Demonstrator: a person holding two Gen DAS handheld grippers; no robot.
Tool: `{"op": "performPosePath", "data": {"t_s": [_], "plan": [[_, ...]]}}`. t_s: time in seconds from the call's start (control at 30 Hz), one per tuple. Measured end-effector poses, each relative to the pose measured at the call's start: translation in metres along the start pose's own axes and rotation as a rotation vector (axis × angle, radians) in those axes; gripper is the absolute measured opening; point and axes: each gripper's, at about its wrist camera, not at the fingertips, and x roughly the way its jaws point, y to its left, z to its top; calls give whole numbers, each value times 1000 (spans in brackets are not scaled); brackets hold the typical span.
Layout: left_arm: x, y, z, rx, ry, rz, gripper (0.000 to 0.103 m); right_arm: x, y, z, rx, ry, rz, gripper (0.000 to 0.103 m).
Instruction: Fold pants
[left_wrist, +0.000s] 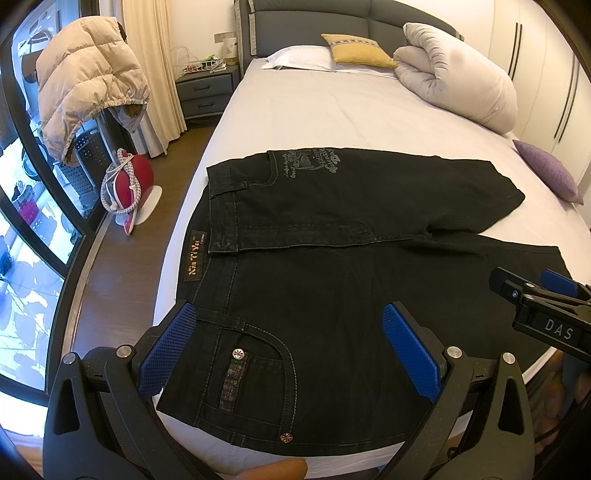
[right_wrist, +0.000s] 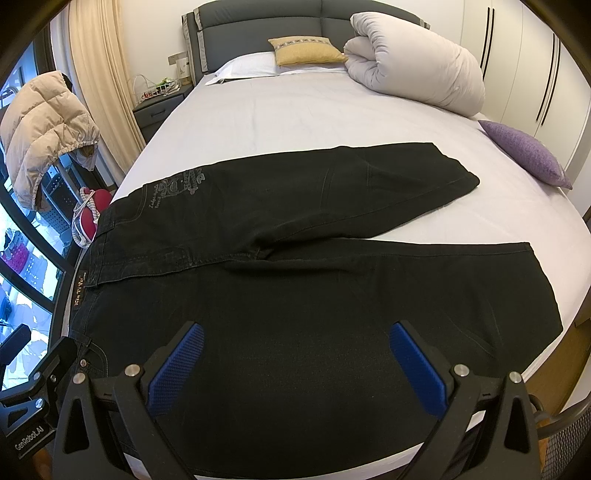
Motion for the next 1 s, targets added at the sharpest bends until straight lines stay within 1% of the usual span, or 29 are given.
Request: {"op": "performPosePath", "data": {"t_s": [0.13,0.23,0.37,0.43,0.53,0.6,0.67,0.7,0.73,0.8,0.83,0.87,0.9,0.93,0.97,1.0], "plan": [[-3,-1,0,-5,-21,-2,103,1,0,-1,3,3,1,103],[-4,-5,1,20,-38,20,103,1,0,-1,2,9,2,103],[-1,-5,4,51,-47,3,103,5,-3,4,-2,13,11,103],[3,4,12,34,-42,-34,103,6,-8,10,0,9,26,103],[13,18,28,11,-31,-58,103,9,-15,22,2,-2,65,103],[19,26,39,9,-58,-61,103,11,-20,34,-4,-16,94,103],[20,34,45,-18,-136,-72,103,14,-23,48,-18,-33,123,103],[21,38,47,-39,-159,-62,103,15,-23,53,-25,-41,133,103],[24,40,49,-54,-150,-43,103,18,-24,59,-34,-47,138,103],[44,43,58,-59,-18,38,103,23,-26,71,-56,-63,149,103],[52,49,63,-89,21,48,103,27,-26,77,-65,-66,151,103],[59,57,68,-125,30,37,103,31,-27,83,-74,-64,152,103],[64,64,75,-147,35,48,103,36,-28,90,-85,-60,157,103],[69,68,84,-144,22,73,103,40,-29,95,-95,-59,162,103],[73,71,90,-132,7,78,103,44,-30,101,-105,-60,163,103],[81,74,104,-104,-12,72,103,49,-31,107,-116,-62,164,103]]}}
